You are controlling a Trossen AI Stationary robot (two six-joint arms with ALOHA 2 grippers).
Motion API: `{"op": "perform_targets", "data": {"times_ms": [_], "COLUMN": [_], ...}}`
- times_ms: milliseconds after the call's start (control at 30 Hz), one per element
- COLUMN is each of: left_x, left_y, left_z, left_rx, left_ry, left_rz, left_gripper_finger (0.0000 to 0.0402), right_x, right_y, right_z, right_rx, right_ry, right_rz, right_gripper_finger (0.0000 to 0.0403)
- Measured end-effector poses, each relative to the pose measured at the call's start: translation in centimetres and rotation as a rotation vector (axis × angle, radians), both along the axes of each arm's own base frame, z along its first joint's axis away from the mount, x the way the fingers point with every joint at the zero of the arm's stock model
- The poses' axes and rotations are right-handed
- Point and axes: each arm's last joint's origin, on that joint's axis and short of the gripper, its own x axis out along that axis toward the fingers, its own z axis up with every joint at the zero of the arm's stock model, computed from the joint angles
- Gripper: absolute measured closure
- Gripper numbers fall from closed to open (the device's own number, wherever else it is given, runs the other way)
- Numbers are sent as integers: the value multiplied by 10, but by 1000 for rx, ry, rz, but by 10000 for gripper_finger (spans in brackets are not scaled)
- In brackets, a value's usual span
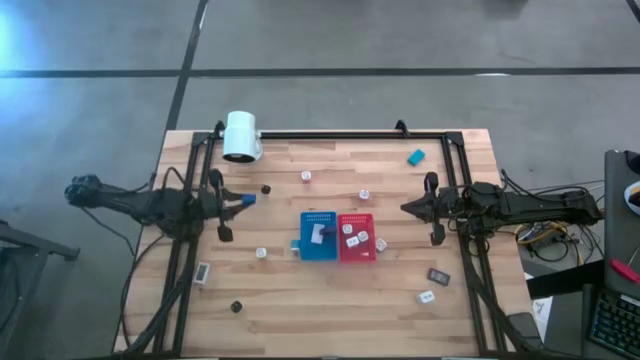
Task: Sort adapters and digital timers
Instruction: Put the blue timer into the blue bin
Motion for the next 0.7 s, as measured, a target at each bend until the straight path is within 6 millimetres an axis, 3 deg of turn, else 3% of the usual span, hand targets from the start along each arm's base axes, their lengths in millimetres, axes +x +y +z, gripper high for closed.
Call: {"op": "perform_targets", "data": {"times_ms": [267,700], "left_x": [-8,-11], "left_y": [10,10], "left_z": [-34,-59], "left_rx": [-77,-97], "left_ry": [-28,-46], "left_rz": [-25,-50], "left_gripper_finger": [344,344], "right_x": [0,0], "right_y": [0,0], "right_z": [0,0], "right_rx": [-2,-3], "right_ry": [0,0], "right_rz": [-1,-3], "right_gripper_finger": [394,394]}}
